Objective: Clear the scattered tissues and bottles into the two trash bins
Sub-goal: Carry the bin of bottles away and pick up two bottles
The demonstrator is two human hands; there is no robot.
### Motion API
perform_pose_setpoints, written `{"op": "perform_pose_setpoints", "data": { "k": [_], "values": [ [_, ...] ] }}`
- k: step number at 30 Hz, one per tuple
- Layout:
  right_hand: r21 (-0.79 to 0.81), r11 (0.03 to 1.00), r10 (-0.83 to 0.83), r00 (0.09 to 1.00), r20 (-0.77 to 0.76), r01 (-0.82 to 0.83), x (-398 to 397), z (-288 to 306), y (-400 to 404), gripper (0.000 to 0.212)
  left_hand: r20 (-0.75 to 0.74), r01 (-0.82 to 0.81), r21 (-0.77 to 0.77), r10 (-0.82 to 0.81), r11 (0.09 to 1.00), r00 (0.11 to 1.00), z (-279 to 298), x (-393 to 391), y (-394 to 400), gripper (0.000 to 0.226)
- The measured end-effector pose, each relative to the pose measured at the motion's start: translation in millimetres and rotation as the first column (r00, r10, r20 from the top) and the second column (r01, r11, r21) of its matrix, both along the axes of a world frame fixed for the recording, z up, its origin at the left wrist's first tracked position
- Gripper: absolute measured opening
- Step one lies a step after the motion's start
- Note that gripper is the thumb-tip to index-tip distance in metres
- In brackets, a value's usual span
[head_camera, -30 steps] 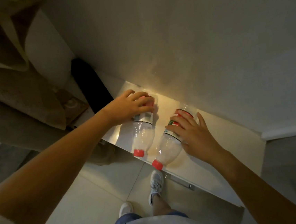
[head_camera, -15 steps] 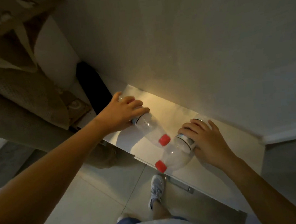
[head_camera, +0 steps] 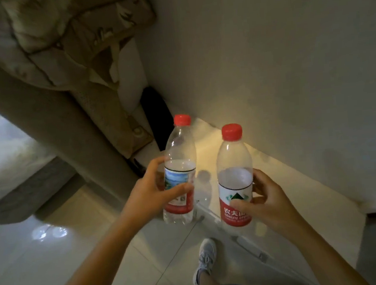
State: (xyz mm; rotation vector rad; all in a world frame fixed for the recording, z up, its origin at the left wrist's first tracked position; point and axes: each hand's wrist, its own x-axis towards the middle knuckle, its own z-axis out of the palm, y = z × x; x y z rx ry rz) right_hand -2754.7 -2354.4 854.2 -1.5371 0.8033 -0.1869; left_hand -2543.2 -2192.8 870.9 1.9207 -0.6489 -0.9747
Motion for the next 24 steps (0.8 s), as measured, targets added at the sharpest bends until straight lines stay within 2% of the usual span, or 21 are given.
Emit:
{"op": "perform_pose_setpoints", "data": {
  "k": [4, 8, 13, 17, 20, 24],
  "values": [
    [0.130, 0.991, -0.028, 0.998, 0.062, 0.020, 27.1, 16.5, 40.7, 0.077, -0.269, -0.255, -0.064, 0.229, 0.965, 0.935, 10.9, -14.8, 52.6, 0.069],
    [0.122, 0.993, -0.003, 0.999, 0.034, -0.002, 50.8, 29.1, 82.6, 0.081, -0.385, -0.450, -0.070, 0.392, 0.890, 0.835, 14.4, -16.8, 104.6, 0.054],
    [0.068, 0.989, 0.129, 0.990, 0.054, -0.133, 79.0, 45.7, 140.7, 0.077, -0.373, -0.511, -0.086, 0.448, 0.855, 0.813, 20.0, -8.0, 170.5, 0.063],
    [-0.002, 0.969, 0.246, 0.967, 0.059, -0.247, 102.7, 53.5, 193.1, 0.083, -0.337, -0.578, -0.121, 0.514, 0.807, 0.789, 26.9, -1.3, 234.1, 0.068],
    [-0.032, 0.937, 0.349, 0.934, 0.069, -0.348, 120.9, 57.8, 238.9, 0.082, -0.317, -0.630, -0.171, 0.563, 0.757, 0.763, 35.7, -0.6, 288.5, 0.070],
    [-0.015, 0.877, 0.480, 0.871, 0.105, -0.481, 146.2, 64.1, 305.7, 0.072, -0.318, -0.720, -0.240, 0.649, 0.651, 0.692, 48.8, -3.1, 366.0, 0.087]
  ]
}}
